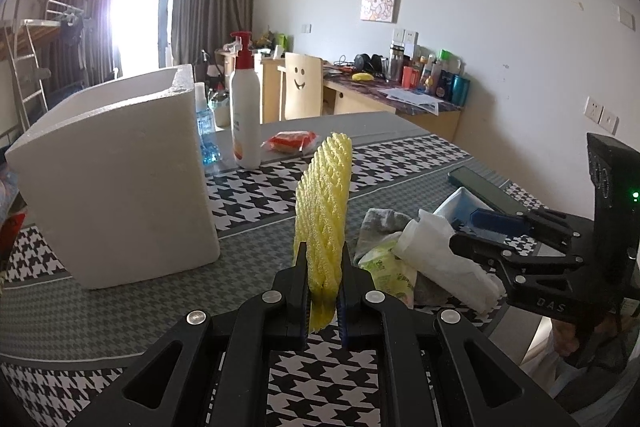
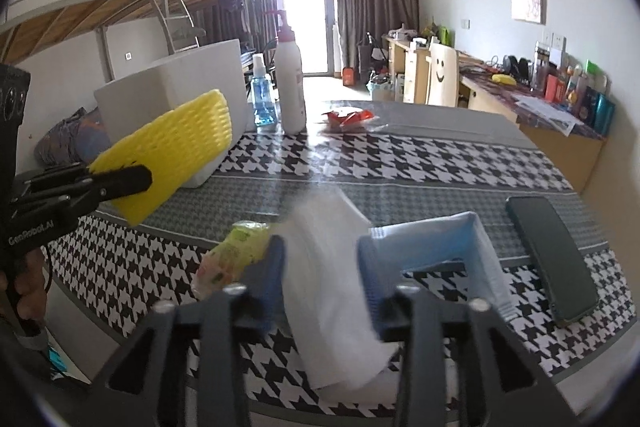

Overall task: Organize soft objects
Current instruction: 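Lift the white tissue with the right tool while the left tool lifts the yellow net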

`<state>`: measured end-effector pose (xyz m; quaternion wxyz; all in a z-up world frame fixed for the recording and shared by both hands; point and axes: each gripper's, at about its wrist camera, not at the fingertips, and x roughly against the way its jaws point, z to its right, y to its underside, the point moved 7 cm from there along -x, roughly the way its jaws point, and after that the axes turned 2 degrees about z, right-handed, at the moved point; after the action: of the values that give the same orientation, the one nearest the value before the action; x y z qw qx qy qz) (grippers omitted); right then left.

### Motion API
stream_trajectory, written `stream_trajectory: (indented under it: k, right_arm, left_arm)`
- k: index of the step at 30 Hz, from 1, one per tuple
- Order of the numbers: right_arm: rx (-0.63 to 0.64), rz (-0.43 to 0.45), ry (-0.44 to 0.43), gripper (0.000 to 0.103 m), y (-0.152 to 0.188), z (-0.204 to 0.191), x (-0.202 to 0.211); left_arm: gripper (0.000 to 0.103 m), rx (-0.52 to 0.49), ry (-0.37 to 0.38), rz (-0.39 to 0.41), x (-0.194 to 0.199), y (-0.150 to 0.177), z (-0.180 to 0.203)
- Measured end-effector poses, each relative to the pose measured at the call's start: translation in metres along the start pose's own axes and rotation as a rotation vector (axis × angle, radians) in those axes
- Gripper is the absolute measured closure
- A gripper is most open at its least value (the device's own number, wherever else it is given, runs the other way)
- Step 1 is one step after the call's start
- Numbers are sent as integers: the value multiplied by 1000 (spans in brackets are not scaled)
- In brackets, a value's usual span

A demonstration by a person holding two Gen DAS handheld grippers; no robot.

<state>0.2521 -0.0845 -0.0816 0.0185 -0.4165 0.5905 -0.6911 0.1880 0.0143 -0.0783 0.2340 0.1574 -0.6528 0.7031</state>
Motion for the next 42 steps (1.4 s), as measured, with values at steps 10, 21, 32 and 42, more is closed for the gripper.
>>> stream_trajectory:
  k: [10,21,32,42]
  right_arm:
    - [94,-15,-15,47,7,-22,-3]
    - [128,-103,38,76,27,-18,-18]
    - [122,-54,44,98,9,-16,-2]
    - [92,57,52,98,-31,-12,27]
  left_arm:
    - [92,6,1,-12,-5,3,-4]
    - [92,5,7,-22,-10,6,-5]
    - [92,5,-3,-15,-10,3,-5]
    - [92,0,-15,17,1,-9,-10]
